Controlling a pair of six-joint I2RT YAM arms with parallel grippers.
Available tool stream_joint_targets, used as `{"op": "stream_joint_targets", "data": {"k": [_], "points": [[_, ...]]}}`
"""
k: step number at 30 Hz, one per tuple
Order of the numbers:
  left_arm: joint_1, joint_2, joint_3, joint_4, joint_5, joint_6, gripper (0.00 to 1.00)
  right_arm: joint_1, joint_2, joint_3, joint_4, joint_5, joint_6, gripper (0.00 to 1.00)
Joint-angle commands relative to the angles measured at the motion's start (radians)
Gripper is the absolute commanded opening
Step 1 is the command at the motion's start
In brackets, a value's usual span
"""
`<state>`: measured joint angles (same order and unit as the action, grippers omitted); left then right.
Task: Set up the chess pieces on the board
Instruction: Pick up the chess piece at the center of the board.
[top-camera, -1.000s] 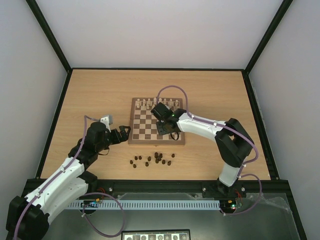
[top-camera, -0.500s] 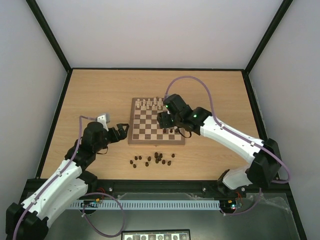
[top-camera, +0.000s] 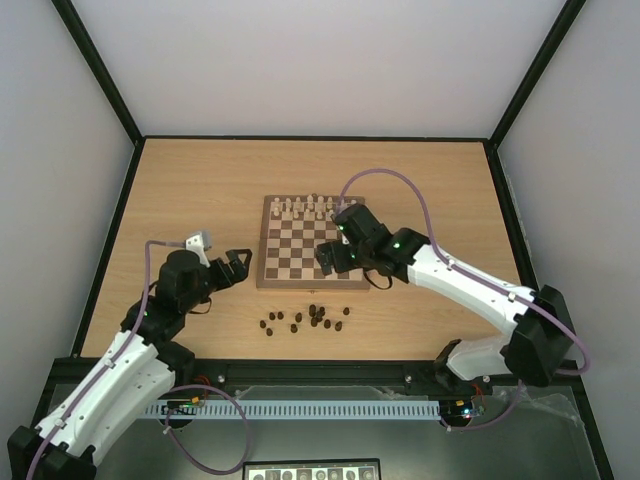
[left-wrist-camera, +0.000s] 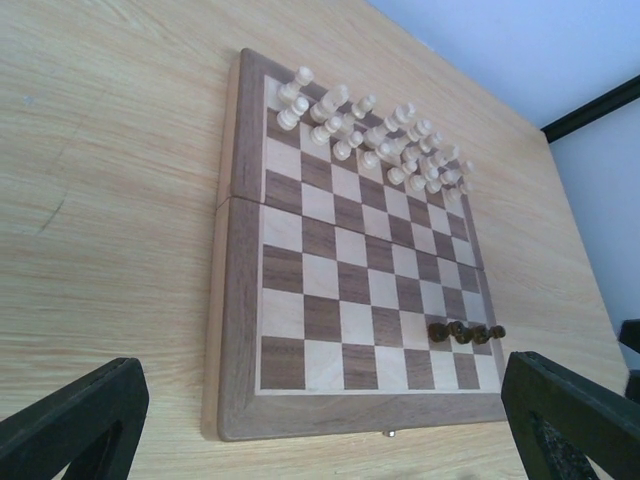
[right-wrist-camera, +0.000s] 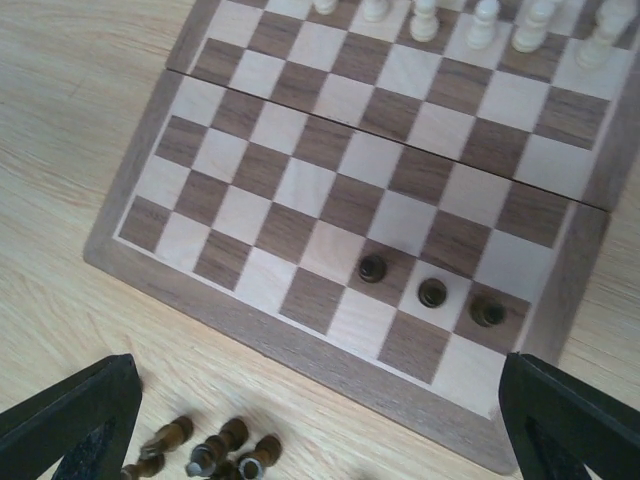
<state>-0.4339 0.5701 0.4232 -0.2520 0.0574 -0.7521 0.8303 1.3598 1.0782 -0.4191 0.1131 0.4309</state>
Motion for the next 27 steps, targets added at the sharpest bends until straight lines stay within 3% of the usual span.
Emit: {"op": "stream_joint_targets", "data": {"k": [1, 4, 13, 17, 21, 24, 27], "points": [[-0.006, 0.018, 0.004, -0.04, -0.012, 0.003, 1.0, -0.004, -0.095, -0.074, -0.009, 0.116, 0.056, 0.99], [-0.006, 0.046, 0.011, -0.025, -0.003, 0.006, 1.0, -0.004, -0.128, -0.11, -0.039, 0.152, 0.075, 0.99], [-0.006, 0.145, 0.004, 0.062, 0.042, 0.047, 0.99, 0.002, -0.187, -0.26, -0.03, -0.016, 0.189, 0.98], [-0.006, 0.184, 0.007, 0.092, 0.067, 0.063, 1.0, 0.026, -0.24, -0.326, -0.028, 0.03, 0.265, 0.97], [-0.006, 0.192, 0.006, 0.101, 0.084, 0.084, 1.0, 0.076, -0.263, -0.368, -0.032, 0.09, 0.308, 0.79], [-0.006, 0.186, 0.007, 0.109, 0.086, 0.089, 0.99, 0.126, -0.238, -0.384, -0.042, 0.153, 0.337, 0.59], [-0.006, 0.19, 0.026, 0.108, 0.105, 0.093, 1.0, 0.163, -0.193, -0.369, -0.061, 0.195, 0.342, 0.48]]}}
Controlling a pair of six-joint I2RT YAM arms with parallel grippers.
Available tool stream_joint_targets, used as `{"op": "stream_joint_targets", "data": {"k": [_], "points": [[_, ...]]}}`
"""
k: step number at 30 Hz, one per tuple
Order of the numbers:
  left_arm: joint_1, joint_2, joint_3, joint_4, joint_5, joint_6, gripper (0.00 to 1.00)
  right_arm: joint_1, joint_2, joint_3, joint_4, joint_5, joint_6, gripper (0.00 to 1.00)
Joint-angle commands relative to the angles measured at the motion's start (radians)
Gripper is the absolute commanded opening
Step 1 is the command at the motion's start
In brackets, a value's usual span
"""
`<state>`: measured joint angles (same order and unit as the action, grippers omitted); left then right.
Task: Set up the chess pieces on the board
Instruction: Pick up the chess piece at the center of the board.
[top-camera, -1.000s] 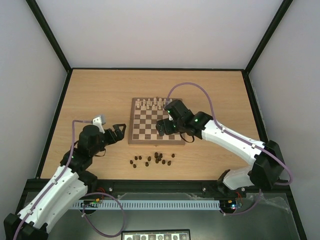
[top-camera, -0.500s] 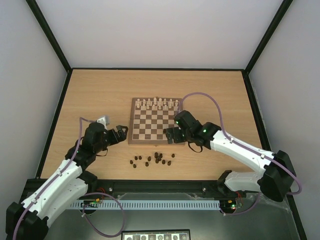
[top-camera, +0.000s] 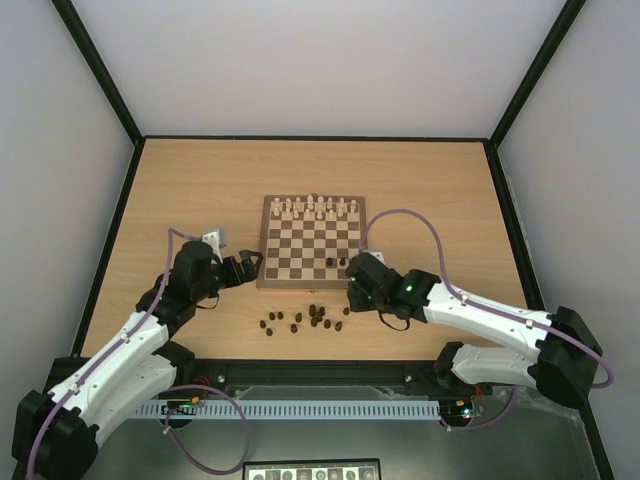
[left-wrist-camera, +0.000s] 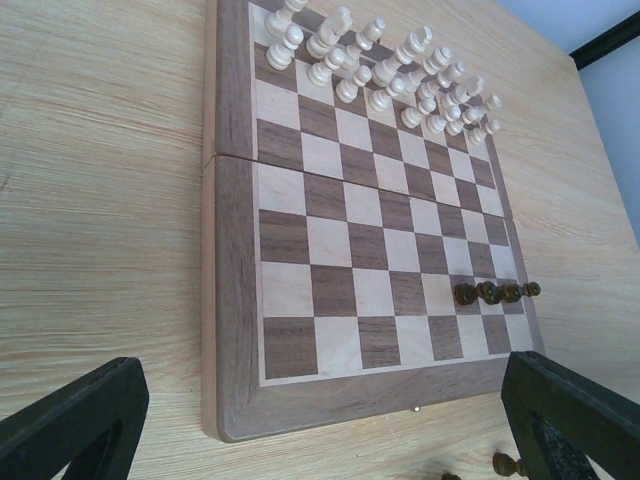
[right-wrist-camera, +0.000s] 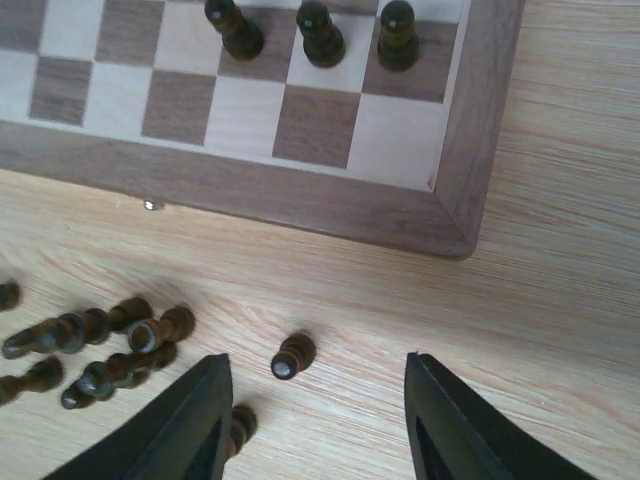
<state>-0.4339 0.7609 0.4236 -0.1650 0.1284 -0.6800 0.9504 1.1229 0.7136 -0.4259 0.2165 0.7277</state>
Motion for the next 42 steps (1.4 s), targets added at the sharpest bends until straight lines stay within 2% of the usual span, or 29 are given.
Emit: {"op": "stream_joint_targets", "data": {"k": [1, 5, 7, 15, 30, 42], "points": [[-0.006, 0.002, 0.036, 0.012, 0.04, 0.028, 1.0, 0.049, 0.052, 0.005, -0.067, 0.103, 0.046, 0.46], [-0.006, -0.008, 0.047, -0.01, 0.023, 0.038, 0.99, 0.055, 0.077, 0.008, -0.078, 0.095, 0.043, 0.39], [-0.006, -0.005, 0.053, -0.012, 0.026, 0.04, 1.0, 0.054, 0.082, -0.003, -0.074, 0.088, 0.045, 0.39], [-0.008, -0.01, 0.039, 0.0, 0.034, 0.029, 0.99, 0.059, 0.096, -0.032, -0.047, 0.055, 0.025, 0.45], [-0.008, -0.052, -0.007, -0.021, 0.011, 0.02, 1.0, 0.081, 0.202, -0.008, 0.013, 0.023, -0.011, 0.4], [-0.008, -0.057, -0.013, -0.028, 0.014, 0.023, 0.99, 0.101, 0.209, 0.002, 0.029, 0.006, -0.006, 0.46]]}}
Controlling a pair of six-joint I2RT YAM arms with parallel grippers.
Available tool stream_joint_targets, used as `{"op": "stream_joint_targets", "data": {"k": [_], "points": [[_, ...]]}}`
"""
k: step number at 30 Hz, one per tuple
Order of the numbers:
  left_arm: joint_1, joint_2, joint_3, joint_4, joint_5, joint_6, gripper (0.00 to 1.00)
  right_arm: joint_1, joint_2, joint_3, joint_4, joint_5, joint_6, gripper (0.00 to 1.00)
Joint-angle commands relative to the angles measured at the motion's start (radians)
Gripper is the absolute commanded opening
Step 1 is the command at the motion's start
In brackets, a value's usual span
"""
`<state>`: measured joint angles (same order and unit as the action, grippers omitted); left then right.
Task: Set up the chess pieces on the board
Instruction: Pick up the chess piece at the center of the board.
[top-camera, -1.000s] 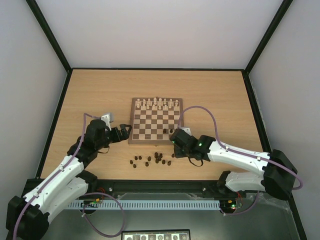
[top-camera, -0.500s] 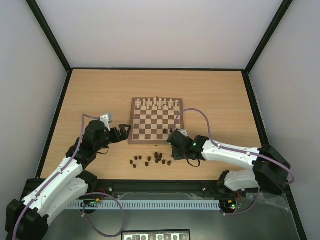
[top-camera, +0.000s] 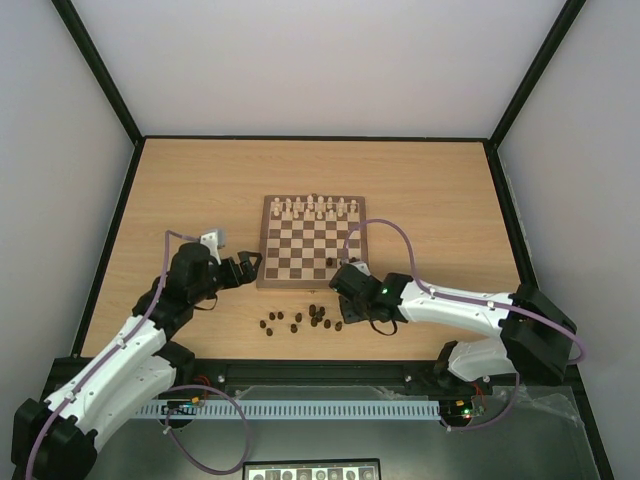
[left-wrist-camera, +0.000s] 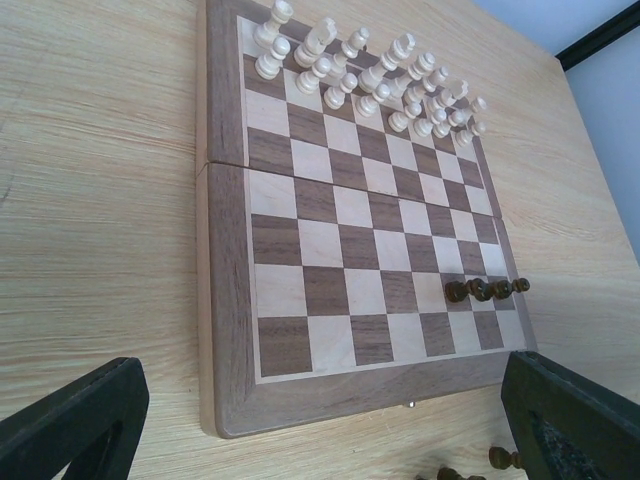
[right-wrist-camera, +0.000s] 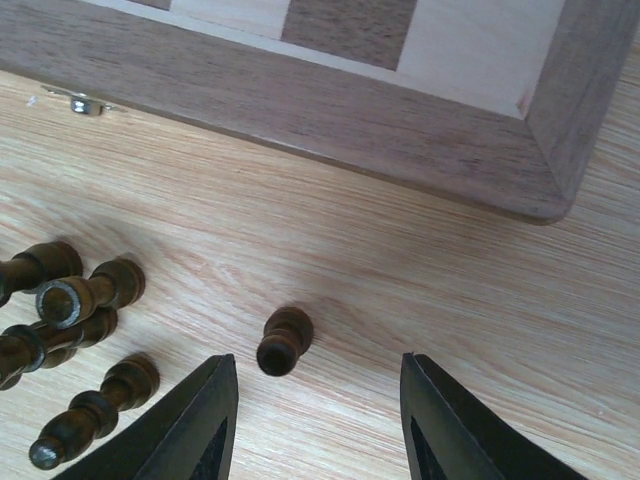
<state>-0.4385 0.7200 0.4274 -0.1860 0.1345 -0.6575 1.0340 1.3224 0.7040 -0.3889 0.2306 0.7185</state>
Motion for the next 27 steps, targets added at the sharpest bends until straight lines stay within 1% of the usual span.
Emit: {"op": "stream_joint_targets", "data": {"k": [1, 8, 13, 16, 20, 24, 27], "points": [[-0.003, -0.017, -0.016, -0.007, 0.009, 0.0, 1.0, 0.02, 0.011, 0.01, -0.006, -0.008, 0.004, 0.46], [-0.003, -0.021, -0.017, -0.009, 0.01, -0.002, 1.0, 0.024, 0.035, 0.014, 0.012, -0.014, -0.002, 0.45], [-0.003, -0.022, -0.018, -0.007, 0.007, -0.001, 1.0, 0.024, 0.073, 0.028, 0.024, -0.017, -0.014, 0.41], [-0.003, -0.021, -0.017, -0.007, 0.005, -0.002, 1.0, 0.024, 0.095, 0.038, 0.031, -0.012, -0.022, 0.38], [-0.003, -0.019, -0.016, -0.007, 0.004, -0.002, 0.99, 0.024, 0.121, 0.05, 0.042, -0.011, -0.029, 0.28], [-0.003, -0.018, -0.016, -0.006, 0.002, -0.002, 1.0, 0.024, 0.133, 0.061, 0.037, -0.009, -0.035, 0.15], [-0.003, -0.018, -0.019, -0.006, 0.002, -0.002, 1.0, 0.023, 0.125, 0.072, 0.022, -0.003, -0.038, 0.1]]}}
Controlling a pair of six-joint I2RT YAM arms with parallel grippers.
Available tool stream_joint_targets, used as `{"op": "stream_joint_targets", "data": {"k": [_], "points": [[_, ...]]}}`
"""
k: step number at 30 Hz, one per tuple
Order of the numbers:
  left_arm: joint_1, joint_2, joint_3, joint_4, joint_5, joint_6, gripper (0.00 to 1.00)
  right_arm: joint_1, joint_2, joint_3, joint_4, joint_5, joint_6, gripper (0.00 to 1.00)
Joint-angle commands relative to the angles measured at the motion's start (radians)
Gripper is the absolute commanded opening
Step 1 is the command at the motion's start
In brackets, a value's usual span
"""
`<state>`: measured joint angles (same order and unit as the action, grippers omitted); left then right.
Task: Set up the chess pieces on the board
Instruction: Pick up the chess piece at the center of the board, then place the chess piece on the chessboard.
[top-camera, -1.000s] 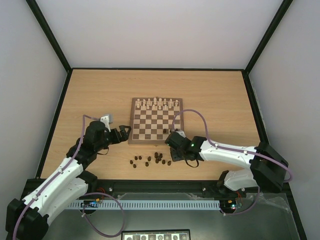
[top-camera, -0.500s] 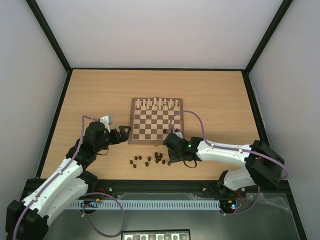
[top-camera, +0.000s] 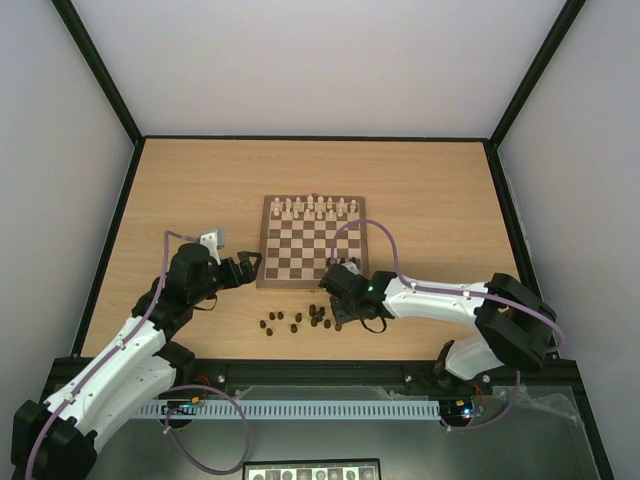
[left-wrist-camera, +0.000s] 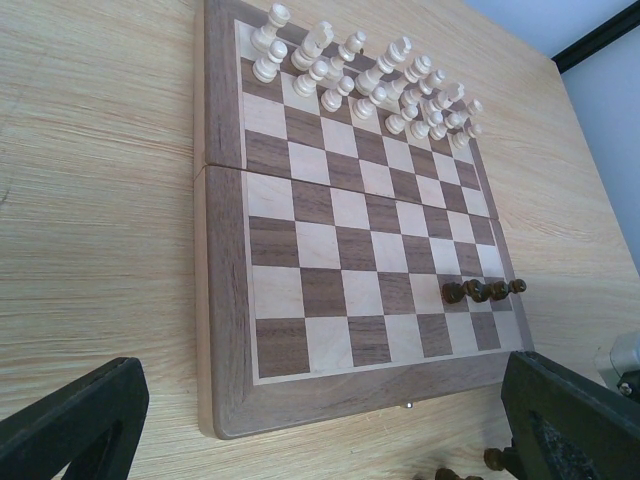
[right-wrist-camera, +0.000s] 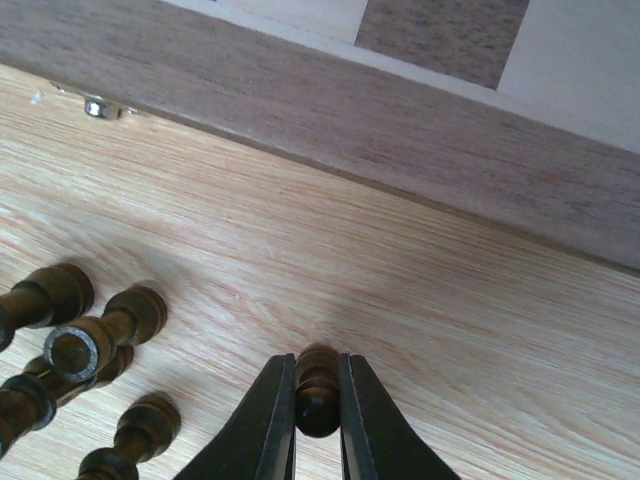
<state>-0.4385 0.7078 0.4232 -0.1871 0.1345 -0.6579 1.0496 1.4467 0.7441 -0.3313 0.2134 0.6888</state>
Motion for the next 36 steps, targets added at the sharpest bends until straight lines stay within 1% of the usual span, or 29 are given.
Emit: {"op": "stream_joint_targets", "data": {"k": [1, 3, 6, 9, 13, 17, 22, 26, 36], "points": [[-0.003, -0.003, -0.014, -0.003, 0.002, -0.002, 0.99, 0.008, -0.007, 0.04, -0.047, 0.021, -0.011, 0.08], [-0.003, -0.002, -0.015, -0.001, 0.002, -0.001, 1.0, 0.008, -0.024, 0.065, -0.078, 0.038, -0.016, 0.07], [-0.003, -0.002, -0.014, -0.002, 0.0, -0.003, 0.99, 0.009, -0.048, 0.142, -0.135, 0.067, -0.037, 0.07], [-0.003, -0.003, -0.014, -0.002, 0.001, -0.003, 1.0, 0.008, -0.038, 0.232, -0.181, 0.113, -0.063, 0.07], [-0.003, 0.0, -0.014, 0.003, 0.0, -0.004, 1.0, 0.0, 0.034, 0.362, -0.211, 0.143, -0.119, 0.07], [-0.003, -0.001, -0.011, -0.001, 0.001, -0.006, 0.99, -0.027, 0.136, 0.468, -0.203, 0.122, -0.168, 0.07], [-0.003, -0.006, -0.008, -0.008, -0.002, -0.006, 0.99, -0.075, 0.244, 0.562, -0.195, 0.088, -0.214, 0.07], [-0.004, -0.015, -0.008, -0.014, -0.005, -0.007, 0.99, -0.104, 0.303, 0.589, -0.189, 0.073, -0.231, 0.06], [-0.005, -0.011, -0.007, -0.009, -0.008, -0.005, 0.99, -0.145, 0.37, 0.584, -0.156, 0.045, -0.246, 0.06]]}}
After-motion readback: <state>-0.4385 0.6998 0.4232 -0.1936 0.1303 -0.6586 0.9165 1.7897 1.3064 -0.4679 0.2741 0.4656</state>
